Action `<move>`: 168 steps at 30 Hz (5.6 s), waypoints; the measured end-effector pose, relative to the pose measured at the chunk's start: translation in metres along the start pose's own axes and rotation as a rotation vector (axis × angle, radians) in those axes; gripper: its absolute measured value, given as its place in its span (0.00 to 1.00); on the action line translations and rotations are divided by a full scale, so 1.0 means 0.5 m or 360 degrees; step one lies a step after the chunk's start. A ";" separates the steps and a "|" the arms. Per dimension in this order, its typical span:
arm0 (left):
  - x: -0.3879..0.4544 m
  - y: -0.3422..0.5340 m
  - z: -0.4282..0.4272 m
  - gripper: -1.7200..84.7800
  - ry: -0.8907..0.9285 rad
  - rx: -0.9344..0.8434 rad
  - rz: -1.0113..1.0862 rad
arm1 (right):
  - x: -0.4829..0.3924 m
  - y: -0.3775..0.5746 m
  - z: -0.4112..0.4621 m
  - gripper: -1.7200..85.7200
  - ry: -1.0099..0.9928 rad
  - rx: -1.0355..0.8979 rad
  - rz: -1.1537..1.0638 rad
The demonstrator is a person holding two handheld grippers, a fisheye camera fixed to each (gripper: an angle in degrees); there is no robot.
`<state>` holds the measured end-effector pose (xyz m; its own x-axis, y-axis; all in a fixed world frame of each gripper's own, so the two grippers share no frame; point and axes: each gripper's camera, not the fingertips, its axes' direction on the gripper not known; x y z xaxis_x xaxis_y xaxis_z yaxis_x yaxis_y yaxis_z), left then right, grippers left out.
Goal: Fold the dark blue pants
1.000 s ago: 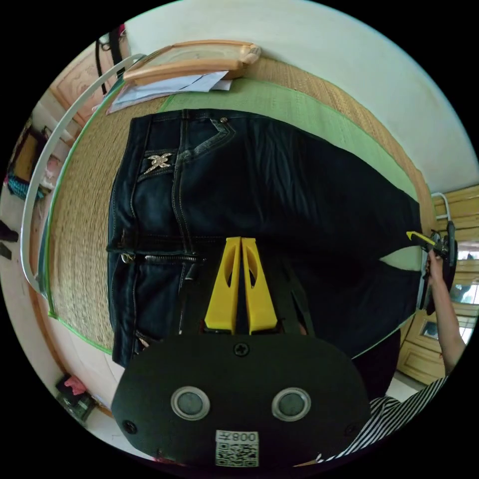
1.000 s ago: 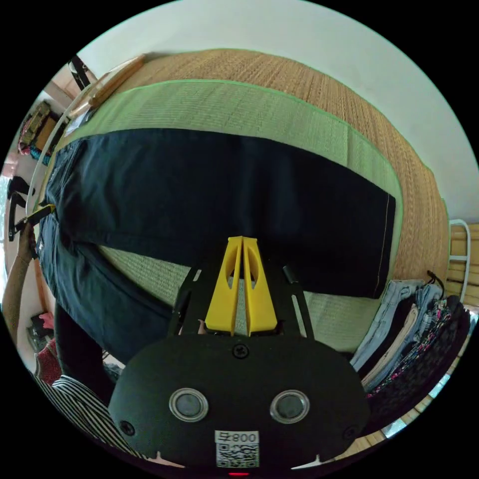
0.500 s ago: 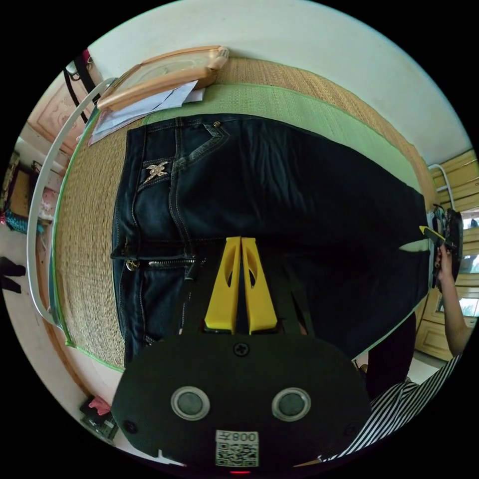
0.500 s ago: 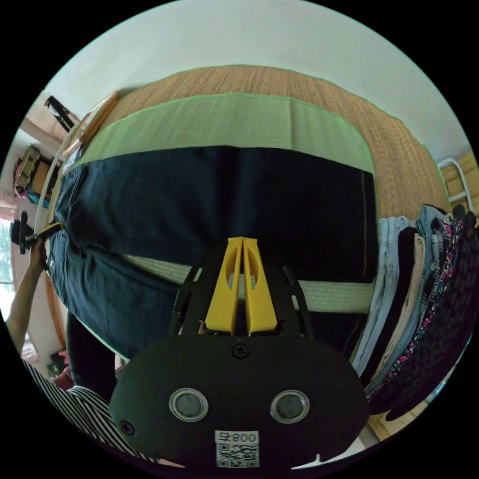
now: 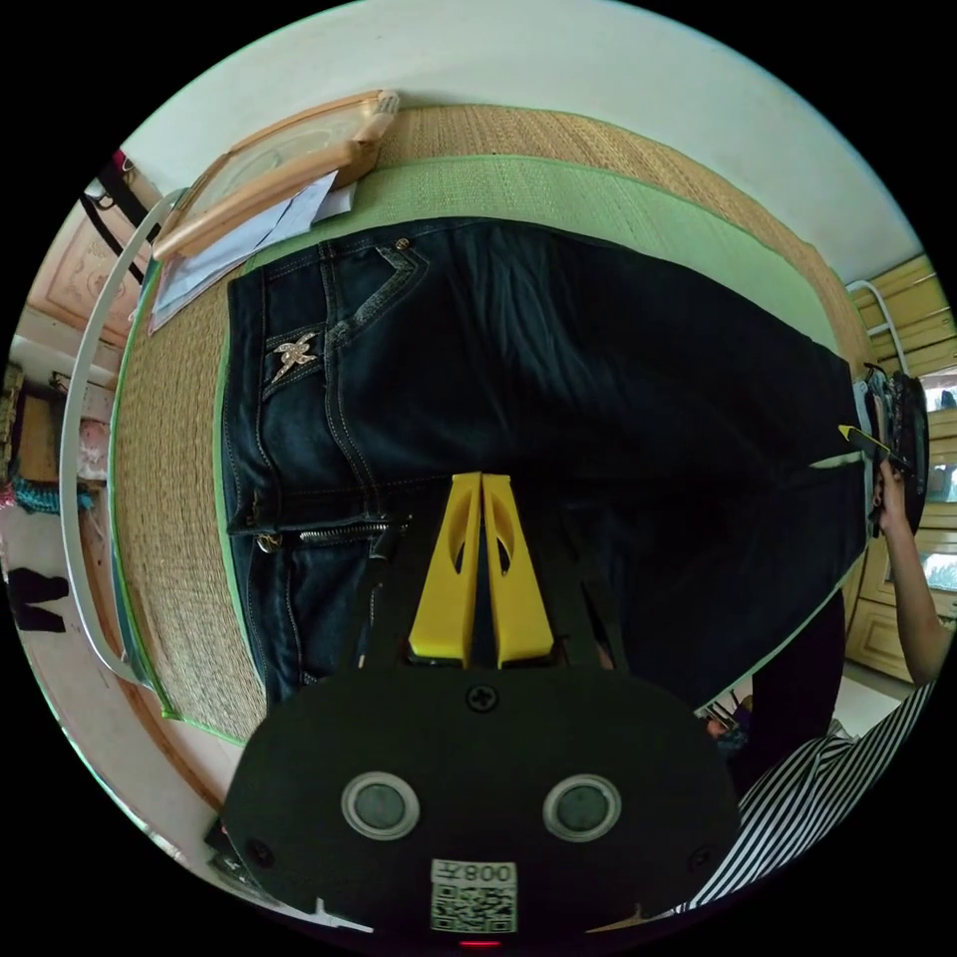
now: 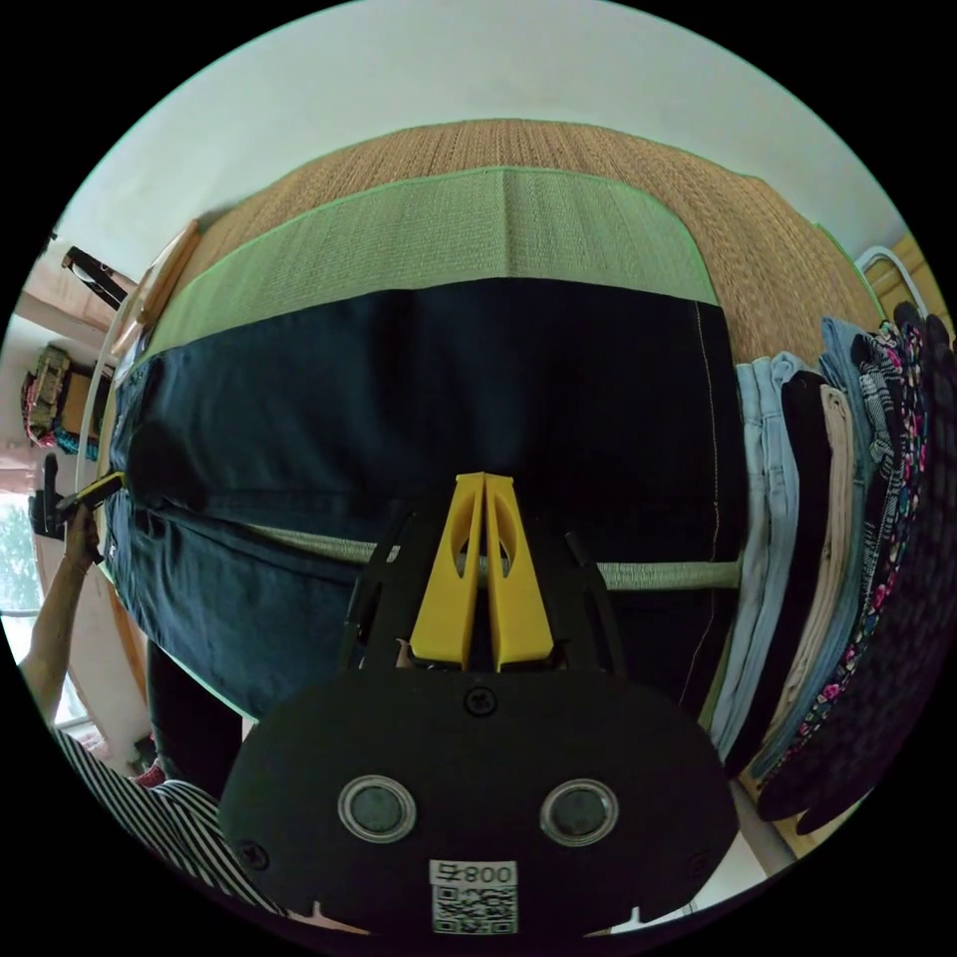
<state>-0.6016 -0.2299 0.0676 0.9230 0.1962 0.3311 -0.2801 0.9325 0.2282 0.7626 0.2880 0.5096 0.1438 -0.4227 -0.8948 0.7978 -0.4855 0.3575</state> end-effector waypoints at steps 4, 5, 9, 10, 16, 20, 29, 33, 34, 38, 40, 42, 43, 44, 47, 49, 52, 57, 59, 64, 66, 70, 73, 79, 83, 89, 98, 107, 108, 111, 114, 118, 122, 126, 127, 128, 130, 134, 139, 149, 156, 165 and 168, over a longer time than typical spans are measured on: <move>-0.054 0.030 -0.032 0.02 0.0109 0.0069 -0.0054 | 0.037 0.000 0.049 0.02 0.0095 -0.0038 -0.0019; -0.072 0.046 -0.046 0.02 0.0148 0.0121 -0.0090 | 0.043 0.001 0.056 0.02 0.0091 -0.0044 -0.0015; -0.119 0.107 -0.079 0.02 0.0199 0.0205 -0.0125 | 0.084 0.026 0.103 0.02 0.0078 -0.0059 0.0033; -0.136 0.130 -0.087 0.02 0.0212 0.0219 -0.0126 | 0.093 0.038 0.113 0.02 0.0078 -0.0045 0.0057; -0.247 0.247 -0.107 0.02 0.0312 0.0275 -0.0224 | 0.026 0.104 0.138 0.02 -0.0232 0.0140 -0.0005; -0.335 0.289 -0.107 0.02 0.0307 0.0301 -0.0362 | -0.209 0.118 0.198 0.02 -0.0469 0.0072 -0.0441; -0.468 0.331 -0.096 0.02 0.0371 0.0387 -0.0483 | -0.896 0.232 0.329 0.08 -0.0513 0.0078 -0.1561; -0.501 0.359 -0.098 0.02 0.0443 0.0443 -0.0478 | -1.089 0.291 0.455 0.12 -0.0425 -0.0032 -0.1818; -0.510 0.369 -0.099 0.02 0.0458 0.0456 -0.0480 | -1.124 0.312 0.491 0.11 -0.0373 -0.0038 -0.1877; -0.532 0.395 -0.103 0.02 0.0476 0.0470 -0.0465 | -1.171 0.373 0.591 0.06 -0.0132 -0.0014 -0.1984; -0.539 0.404 -0.105 0.02 0.0477 0.0468 -0.0451 | -1.143 0.394 0.600 0.04 -0.0198 0.0026 -0.1964; -0.545 0.413 -0.107 0.02 0.0474 0.0468 -0.0441 | -1.101 0.396 0.588 0.04 -0.0385 0.0019 -0.1909; -0.548 0.419 -0.108 0.02 0.0474 0.0471 -0.0434 | -1.073 0.400 0.579 0.04 -0.0497 0.0034 -0.1883; -0.551 0.425 -0.109 0.02 0.0474 0.0476 -0.0428 | -1.062 0.403 0.577 0.03 -0.0537 0.0038 -0.1878; -0.561 0.457 -0.121 0.02 0.0447 0.0545 -0.0479 | -1.045 0.441 0.615 0.04 -0.0530 0.0001 -0.1966; -0.574 0.494 -0.139 0.02 0.0416 0.0638 -0.0574 | -1.046 0.462 0.667 0.04 -0.0481 -0.0060 -0.1996; -0.589 0.551 -0.176 0.02 0.0504 0.0900 -0.0666 | -1.042 0.482 0.698 0.04 -0.0438 -0.0059 -0.2034; -0.575 0.500 -0.158 0.02 0.0508 0.0752 -0.0526 | -1.005 0.493 0.730 0.04 -0.0473 -0.0020 -0.1976; -0.566 0.475 -0.112 0.02 0.0376 0.0545 -0.0440 | -0.985 0.483 0.735 0.04 -0.0535 -0.0055 -0.1922; -0.558 0.494 -0.097 0.02 0.0404 0.0611 -0.0449 | -0.818 0.434 0.694 0.03 -0.0725 -0.0148 -0.1665; -0.546 0.489 -0.094 0.02 0.0353 0.0599 -0.0409 | -0.732 0.429 0.708 0.02 -0.0549 -0.0076 -0.1512; -0.537 0.484 -0.081 0.02 0.0388 0.0585 -0.0429 | -0.616 0.399 0.785 0.02 -0.0766 -0.0262 -0.1299; -0.516 0.498 -0.096 0.02 0.0352 0.0622 -0.0439 | -0.610 0.348 0.743 0.02 -0.0727 -0.0144 -0.1290; -0.373 0.564 -0.100 0.03 0.0760 0.0616 -0.0180 | -0.535 0.207 0.702 0.03 -0.0306 0.0047 -0.1168; -0.202 0.533 -0.020 0.02 0.0923 0.0338 0.0050 | -0.471 0.203 0.749 0.03 -0.0290 -0.0078 -0.1050; -0.092 0.500 0.046 0.02 0.0715 0.0092 0.0239 | -0.436 0.222 0.771 0.02 -0.0265 -0.0038 -0.1075; -0.051 0.463 0.075 0.02 0.0751 -0.0007 0.0314 | -0.448 0.114 0.746 0.02 -0.0384 -0.0160 -0.1146; 0.017 0.419 0.121 0.02 0.0759 0.0030 0.0385 | -0.505 0.112 0.699 0.02 -0.0258 -0.0090 -0.1157; 0.015 0.417 0.123 0.02 0.0781 0.0018 0.0370 | -0.505 0.098 0.690 0.02 -0.0299 -0.0128 -0.1138; -0.012 0.405 0.106 0.02 0.0777 0.0132 0.0284 | -0.530 0.098 0.636 0.02 -0.0358 -0.0087 -0.1202; -0.092 0.379 0.064 0.02 0.0596 0.0374 0.0070 | -0.582 0.134 0.575 0.02 -0.0437 -0.0073 -0.1331; -0.206 0.330 0.041 0.02 0.0304 0.0625 -0.0255 | -0.626 0.212 0.558 0.02 -0.0504 -0.0158 -0.1450; -0.258 0.288 0.127 0.02 0.0186 0.0429 -0.0404 | -0.632 0.248 0.569 0.02 -0.0462 -0.0160 -0.1420; -0.244 0.290 0.127 0.02 0.0194 0.0483 -0.0448 | -0.637 0.205 0.487 0.02 -0.0508 -0.0151 -0.1345; -0.223 0.292 0.118 0.02 0.0227 0.0539 -0.0406 | -0.619 0.196 0.449 0.02 -0.0504 -0.0093 -0.1289; -0.193 0.293 0.114 0.02 0.0337 0.0586 -0.0340 | -0.605 0.192 0.430 0.02 -0.0505 -0.0066 -0.1254; -0.126 0.287 0.121 0.02 0.0533 0.0587 -0.0192 | -0.538 0.186 0.380 0.02 -0.0421 -0.0015 -0.1082; 0.096 0.261 0.200 0.02 0.0808 0.0287 0.0275 | -0.467 0.180 0.392 0.02 -0.0152 -0.0122 -0.0908; 0.216 0.257 0.255 0.02 0.0647 0.0156 0.0439 | -0.477 0.110 0.323 0.02 -0.0311 -0.0130 -0.0840; 0.297 0.135 0.245 0.02 0.0591 0.0298 0.0439 | -0.445 0.086 0.124 0.02 -0.0199 0.0003 -0.0687; 0.363 0.023 0.337 0.02 0.0491 0.0126 0.0434 | -0.392 0.014 0.035 0.02 -0.0266 -0.0033 -0.0476; 0.457 -0.022 0.377 0.02 0.0359 0.0057 0.0562 | -0.122 -0.020 -0.186 0.02 0.0153 0.0210 0.0160; 0.483 -0.041 0.394 0.02 0.0348 0.0037 0.0577 | -0.054 -0.070 -0.204 0.02 0.0192 0.0123 0.0284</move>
<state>-0.4251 -0.2613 0.3230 0.7970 0.5724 0.1926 -0.6007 0.7845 0.1543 0.7907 0.3945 0.4941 0.3510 -0.4149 -0.8394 0.7071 -0.4702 0.5281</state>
